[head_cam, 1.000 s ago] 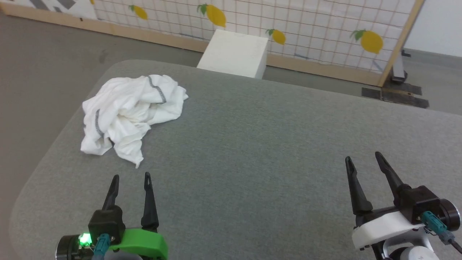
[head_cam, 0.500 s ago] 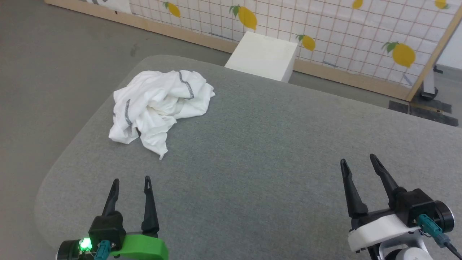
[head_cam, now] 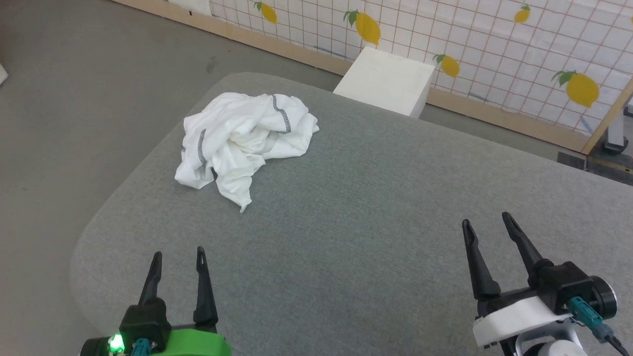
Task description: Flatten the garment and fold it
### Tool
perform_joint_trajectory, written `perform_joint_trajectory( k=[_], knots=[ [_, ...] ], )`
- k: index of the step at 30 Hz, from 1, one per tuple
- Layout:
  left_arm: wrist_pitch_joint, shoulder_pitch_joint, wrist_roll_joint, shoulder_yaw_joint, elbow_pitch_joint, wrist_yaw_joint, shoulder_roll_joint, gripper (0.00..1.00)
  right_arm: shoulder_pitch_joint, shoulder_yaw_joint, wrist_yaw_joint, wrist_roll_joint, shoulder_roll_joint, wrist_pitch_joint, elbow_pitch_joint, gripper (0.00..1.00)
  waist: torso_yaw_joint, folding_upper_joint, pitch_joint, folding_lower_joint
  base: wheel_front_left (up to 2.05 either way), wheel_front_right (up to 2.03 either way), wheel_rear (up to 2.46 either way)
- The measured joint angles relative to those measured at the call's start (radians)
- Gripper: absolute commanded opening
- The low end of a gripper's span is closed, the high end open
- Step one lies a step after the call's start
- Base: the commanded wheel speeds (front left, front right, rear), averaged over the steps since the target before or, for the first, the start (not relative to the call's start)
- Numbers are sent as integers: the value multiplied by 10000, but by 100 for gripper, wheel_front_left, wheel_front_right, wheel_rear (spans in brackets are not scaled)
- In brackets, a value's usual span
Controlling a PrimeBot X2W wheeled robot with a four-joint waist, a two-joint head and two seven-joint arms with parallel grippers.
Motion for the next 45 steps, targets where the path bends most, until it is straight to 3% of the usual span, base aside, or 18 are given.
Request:
perform_joint_trajectory(
  k=[21, 35, 40, 45],
  knots=[
    [-399, 238, -12, -46, -71, 127, -2, 100, 5, 31, -2, 113, 4, -412, 186, 100, 869, 0, -103, 0, 0, 0, 0],
    [-443, 150, -397, -86, -550, 155, -2, 100, 3, -71, 0, 98, 8, -443, 178, 100, 896, 0, 65, 0, 0, 0, 0],
    [-451, -608, -681, -153, -1037, -372, 21, 100, -36, -226, -2, -94, 10, -443, 42, 100, 848, 0, 320, 0, 0, 0, 0],
    [134, -2294, -523, -343, -1398, -1037, 631, 100, -295, -320, 0, -504, -4, -378, -387, 100, 724, 0, 801, 0, 0, 0, 0]
  ],
)
